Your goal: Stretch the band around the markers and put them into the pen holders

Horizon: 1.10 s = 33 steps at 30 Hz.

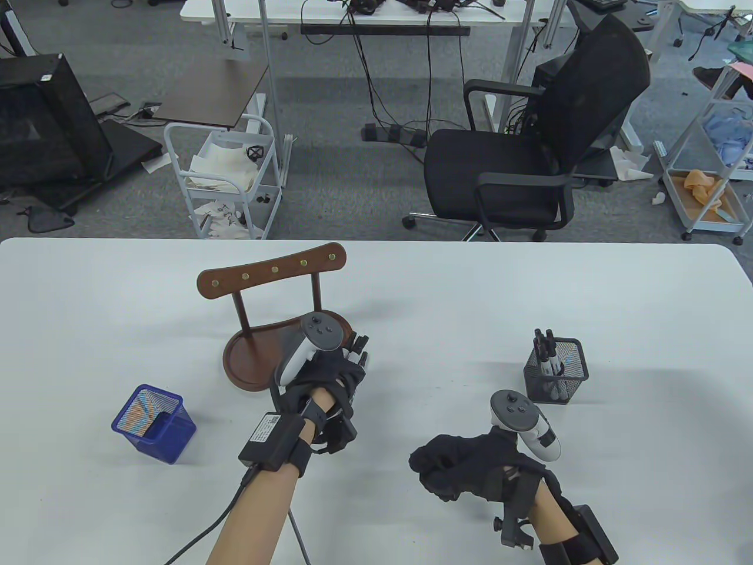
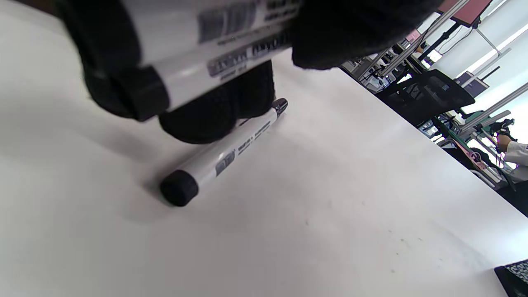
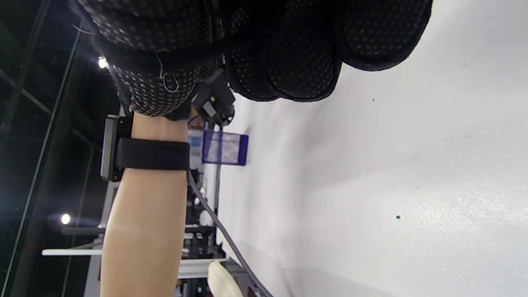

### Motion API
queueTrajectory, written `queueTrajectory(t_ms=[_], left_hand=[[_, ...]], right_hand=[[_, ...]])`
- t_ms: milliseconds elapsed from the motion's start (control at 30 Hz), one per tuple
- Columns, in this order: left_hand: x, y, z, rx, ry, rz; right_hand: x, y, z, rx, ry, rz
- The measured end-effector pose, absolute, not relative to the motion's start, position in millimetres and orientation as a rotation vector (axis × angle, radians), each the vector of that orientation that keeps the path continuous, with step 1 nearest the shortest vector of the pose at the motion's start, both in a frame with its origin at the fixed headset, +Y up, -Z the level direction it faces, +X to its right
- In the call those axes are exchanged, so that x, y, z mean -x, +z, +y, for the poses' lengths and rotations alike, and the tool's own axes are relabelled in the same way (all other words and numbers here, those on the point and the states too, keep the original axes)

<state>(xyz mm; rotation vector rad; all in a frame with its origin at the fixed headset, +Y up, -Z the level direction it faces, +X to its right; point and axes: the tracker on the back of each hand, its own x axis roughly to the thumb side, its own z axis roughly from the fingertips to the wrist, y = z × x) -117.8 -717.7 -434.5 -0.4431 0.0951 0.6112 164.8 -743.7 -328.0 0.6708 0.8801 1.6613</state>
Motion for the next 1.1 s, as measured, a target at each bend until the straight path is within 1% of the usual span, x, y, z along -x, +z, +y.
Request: queueTrajectory(t_ms=[233,667,1100], left_hand=[[111,-442,-725,0.47,0.601,0.101],[92,-445,-740,0.397,0.336,0.169],[83,-446,-750,0.397,0.279,0.164]], right_hand=[[-169,-329,-742,-0.662,1.654,0.864],[-172,-330,-741,-0.662,1.652,0.851],[-172,-330,-741,-0.66,1.657,0.854]])
